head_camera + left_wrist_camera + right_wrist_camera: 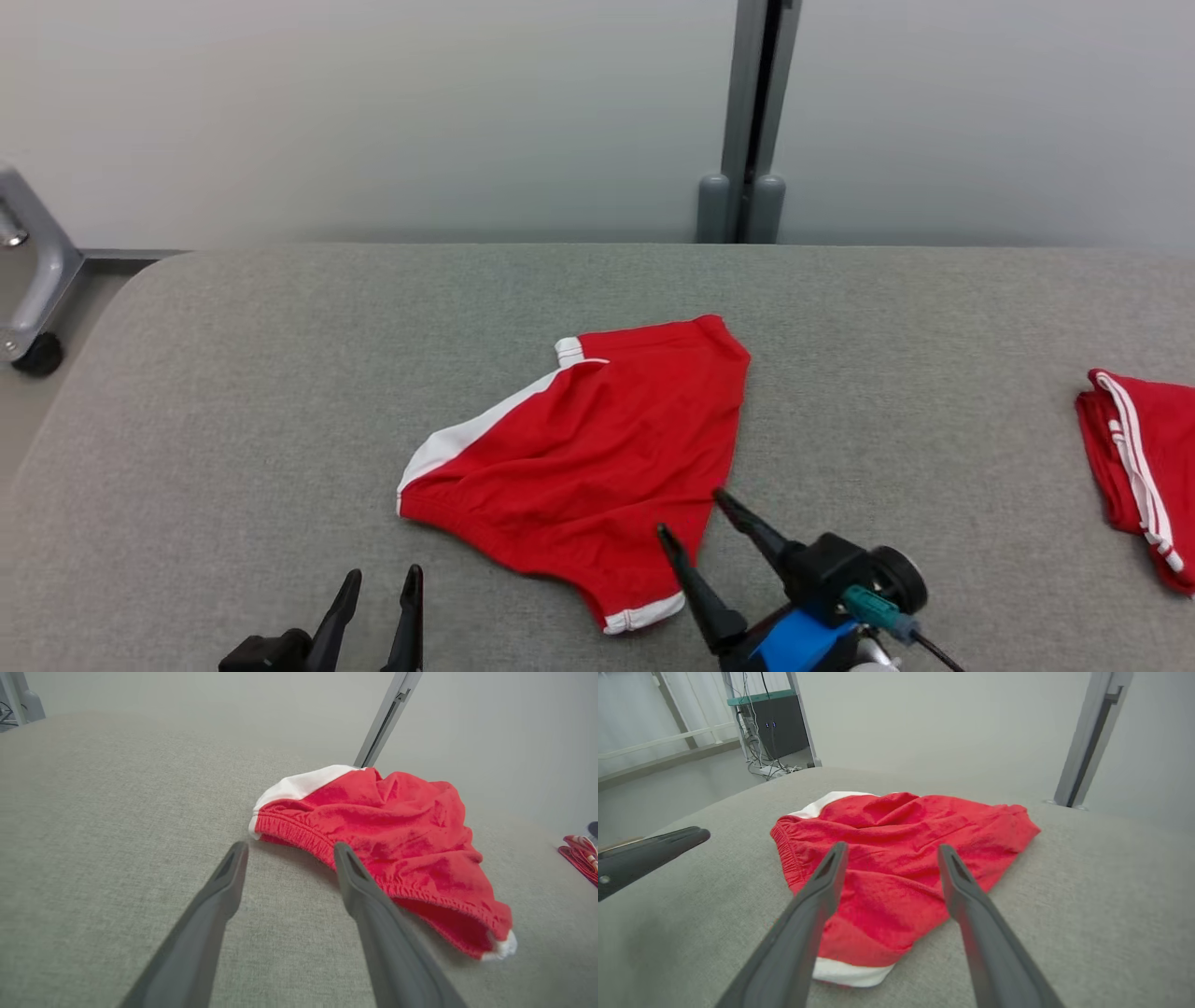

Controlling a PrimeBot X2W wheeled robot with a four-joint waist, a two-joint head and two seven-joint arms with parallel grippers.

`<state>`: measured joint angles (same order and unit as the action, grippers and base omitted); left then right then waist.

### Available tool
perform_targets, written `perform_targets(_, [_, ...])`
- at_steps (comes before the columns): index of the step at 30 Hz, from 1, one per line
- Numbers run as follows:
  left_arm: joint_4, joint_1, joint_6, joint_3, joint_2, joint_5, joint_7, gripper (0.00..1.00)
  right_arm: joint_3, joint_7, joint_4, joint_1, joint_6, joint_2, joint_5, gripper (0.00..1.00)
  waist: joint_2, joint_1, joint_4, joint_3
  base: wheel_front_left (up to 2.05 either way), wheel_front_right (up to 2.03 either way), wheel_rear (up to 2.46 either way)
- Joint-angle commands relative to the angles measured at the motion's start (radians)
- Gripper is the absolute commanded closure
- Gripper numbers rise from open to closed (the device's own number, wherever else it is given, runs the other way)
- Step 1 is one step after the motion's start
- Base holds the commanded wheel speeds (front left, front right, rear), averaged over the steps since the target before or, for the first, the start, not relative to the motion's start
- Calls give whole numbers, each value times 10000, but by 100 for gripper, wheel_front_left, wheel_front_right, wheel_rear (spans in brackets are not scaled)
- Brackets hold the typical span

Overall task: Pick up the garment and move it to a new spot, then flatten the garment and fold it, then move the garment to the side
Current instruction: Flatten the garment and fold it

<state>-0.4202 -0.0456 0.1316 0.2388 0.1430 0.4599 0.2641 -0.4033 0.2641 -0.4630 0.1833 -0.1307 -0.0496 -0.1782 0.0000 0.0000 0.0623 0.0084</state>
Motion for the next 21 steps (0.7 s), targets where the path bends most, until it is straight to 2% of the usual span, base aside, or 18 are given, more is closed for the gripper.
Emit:
perform_targets(1, [-35, 192, -18, 76, 89, 104, 2, 0, -573, -2, -246, 390, 1, -31, -47, 0, 0, 0, 405, 263, 0, 0, 0])
perform_targets(7, [-113, 316, -18, 223, 289, 415, 0, 0, -2239, -1, -1050, 1229, 1, -34, -368, 0, 0, 0, 997, 607, 0, 0, 0])
perform_targets(11, [-104, 471, -18, 400, 308, 506, 0, 0, -2806, -56, -1471, 1958, 1, -26, -509, 0, 0, 0, 1350, 805, 0, 0, 0])
perform_targets(21, [-111, 1070, -18, 1177, 328, 917, 0, 0, -3830, -1144, -2175, 3588, 1, -28, -693, 0, 0, 0, 2293, 1360, 0, 0, 0])
